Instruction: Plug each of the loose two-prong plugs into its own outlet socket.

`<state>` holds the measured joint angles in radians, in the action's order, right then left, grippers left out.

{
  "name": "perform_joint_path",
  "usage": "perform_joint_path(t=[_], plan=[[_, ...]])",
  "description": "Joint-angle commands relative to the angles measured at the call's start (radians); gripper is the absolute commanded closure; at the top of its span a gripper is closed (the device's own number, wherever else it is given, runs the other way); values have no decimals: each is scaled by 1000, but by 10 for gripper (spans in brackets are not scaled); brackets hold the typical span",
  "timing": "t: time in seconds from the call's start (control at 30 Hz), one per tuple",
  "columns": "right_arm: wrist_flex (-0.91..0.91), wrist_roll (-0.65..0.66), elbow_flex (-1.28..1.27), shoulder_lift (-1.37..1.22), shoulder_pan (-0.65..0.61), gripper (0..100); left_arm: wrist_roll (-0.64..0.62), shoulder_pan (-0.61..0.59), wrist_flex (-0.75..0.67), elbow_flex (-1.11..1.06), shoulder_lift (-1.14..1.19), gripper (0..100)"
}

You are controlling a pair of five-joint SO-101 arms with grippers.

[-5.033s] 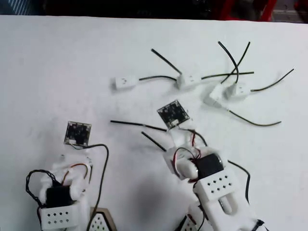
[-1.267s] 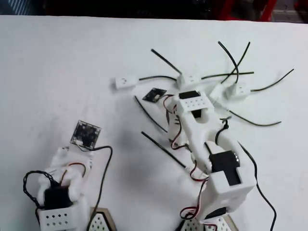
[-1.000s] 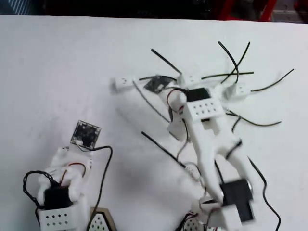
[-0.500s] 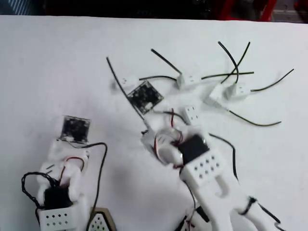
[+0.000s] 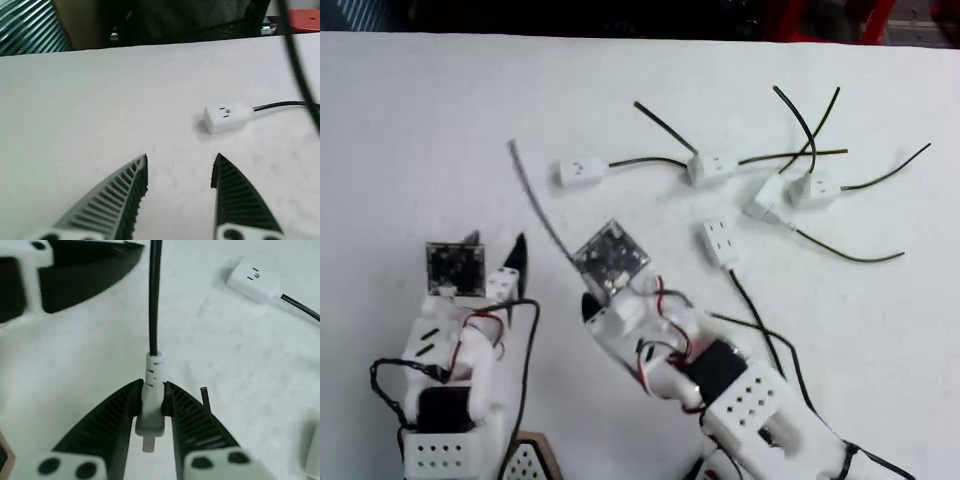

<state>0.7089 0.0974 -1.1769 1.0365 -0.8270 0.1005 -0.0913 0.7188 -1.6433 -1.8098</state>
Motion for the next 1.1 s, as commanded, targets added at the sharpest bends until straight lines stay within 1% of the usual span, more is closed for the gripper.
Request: perform_joint_path(t=[0.0,0.13,0.3,0.37,0.47,0.6,0.67,0.77,0.9,1.0,1.07], plan=[[-42,-9,-32,77,-30,982,-8,77,-12,38,-12,782],[-70,-9,-80,96,-30,982,-6,170,104,144,-12,782],[-68,-9,-86,96,-27,982,-6,338,264,259,-12,782],[-64,-9,-87,96,-25,982,-6,390,301,278,-12,782],[-62,-9,-89,96,-24,982,-3,418,316,281,-12,782],[-62,-9,-89,96,-24,982,-2,412,318,279,-12,779],[-54,-8,-89,96,-4,982,-5,406,316,279,-10,779],[-51,-8,-89,99,50,982,-6,340,315,279,-7,779],[-82,-9,-89,96,125,982,5,222,308,287,-5,779],[-127,-68,-89,96,193,982,89,173,308,285,1,781],[-143,-83,-89,96,223,982,124,150,307,296,39,779]])
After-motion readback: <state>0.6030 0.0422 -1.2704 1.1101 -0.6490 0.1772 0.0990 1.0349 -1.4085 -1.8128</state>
